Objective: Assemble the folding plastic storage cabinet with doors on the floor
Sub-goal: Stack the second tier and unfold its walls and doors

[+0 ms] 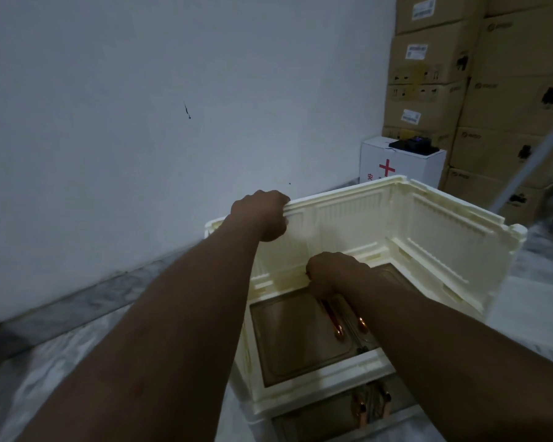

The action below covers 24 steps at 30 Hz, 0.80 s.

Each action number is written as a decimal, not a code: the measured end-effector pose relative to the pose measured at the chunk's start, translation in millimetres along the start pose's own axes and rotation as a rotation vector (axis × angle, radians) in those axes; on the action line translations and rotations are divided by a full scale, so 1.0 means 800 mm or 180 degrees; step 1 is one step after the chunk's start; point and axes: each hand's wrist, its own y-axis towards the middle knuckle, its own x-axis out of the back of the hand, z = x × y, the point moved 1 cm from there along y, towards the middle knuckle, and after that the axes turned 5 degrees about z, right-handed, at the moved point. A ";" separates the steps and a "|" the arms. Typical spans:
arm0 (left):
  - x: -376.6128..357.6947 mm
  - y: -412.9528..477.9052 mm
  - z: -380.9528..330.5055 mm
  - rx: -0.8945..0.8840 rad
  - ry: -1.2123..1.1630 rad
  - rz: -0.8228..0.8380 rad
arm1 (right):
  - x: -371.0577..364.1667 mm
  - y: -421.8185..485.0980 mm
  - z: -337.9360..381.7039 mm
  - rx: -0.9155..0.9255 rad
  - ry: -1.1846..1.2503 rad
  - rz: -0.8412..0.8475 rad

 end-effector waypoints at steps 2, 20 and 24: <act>0.000 0.001 0.000 0.0019 -0.0007 -0.0008 | 0.003 -0.001 0.001 0.0001 -0.0021 0.0064; 0.007 0.004 0.000 -0.0113 -0.0281 0.0120 | 0.056 -0.026 -0.004 0.0115 -0.0113 -0.0147; 0.025 -0.016 0.005 -0.0004 -0.0711 0.0244 | 0.085 -0.062 0.004 0.0218 -0.0157 -0.0179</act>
